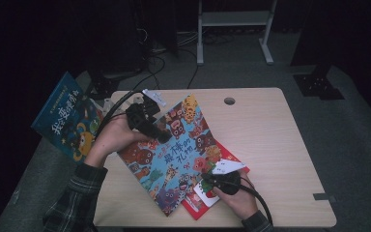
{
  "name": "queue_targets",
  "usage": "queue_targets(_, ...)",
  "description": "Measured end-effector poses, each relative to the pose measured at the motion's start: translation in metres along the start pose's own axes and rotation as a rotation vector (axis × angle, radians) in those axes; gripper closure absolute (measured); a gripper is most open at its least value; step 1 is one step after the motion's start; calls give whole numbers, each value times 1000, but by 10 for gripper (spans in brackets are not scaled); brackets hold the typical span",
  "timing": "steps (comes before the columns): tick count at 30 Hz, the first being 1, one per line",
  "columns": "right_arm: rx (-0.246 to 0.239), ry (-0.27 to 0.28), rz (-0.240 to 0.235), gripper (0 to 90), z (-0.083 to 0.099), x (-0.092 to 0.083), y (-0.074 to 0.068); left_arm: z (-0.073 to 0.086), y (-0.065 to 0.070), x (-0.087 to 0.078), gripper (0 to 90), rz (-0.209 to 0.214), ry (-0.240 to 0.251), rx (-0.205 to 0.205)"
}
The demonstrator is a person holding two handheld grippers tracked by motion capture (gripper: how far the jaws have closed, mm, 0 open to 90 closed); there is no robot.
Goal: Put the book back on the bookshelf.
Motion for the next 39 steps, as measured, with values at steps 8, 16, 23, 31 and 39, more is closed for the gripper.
queue_targets(8, -15, -2, -8, 890, 0, 0, -2, -19, 4, 0, 652, 38, -4, 45)
queue_targets(16, -19, -3, -21, 888, -1, 3, -6, -30, 9, -7, 750, 96, -3, 37)
queue_targets(23, -20, -2, -12, 888, -1, 4, -6, -33, 18, -10, 772, 99, -3, 86)
queue_targets(31, -24, -3, -5, 885, -1, 3, -6, -31, 20, -11, 757, 84, 15, 92)
queue_targets(39, -31, 15, 22, 824, 2, -11, 7, -29, 13, -11, 783, 122, -4, 39)
Point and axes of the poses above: each handheld gripper's, and its own axes: x roughly forward along the jaws, z roughly out of its underside, y roughly to its right, the point moved 3 cm from there along x, roughly forward along the jaws, and after that the axes turned 9 degrees about -z, right-handed, at the moved point
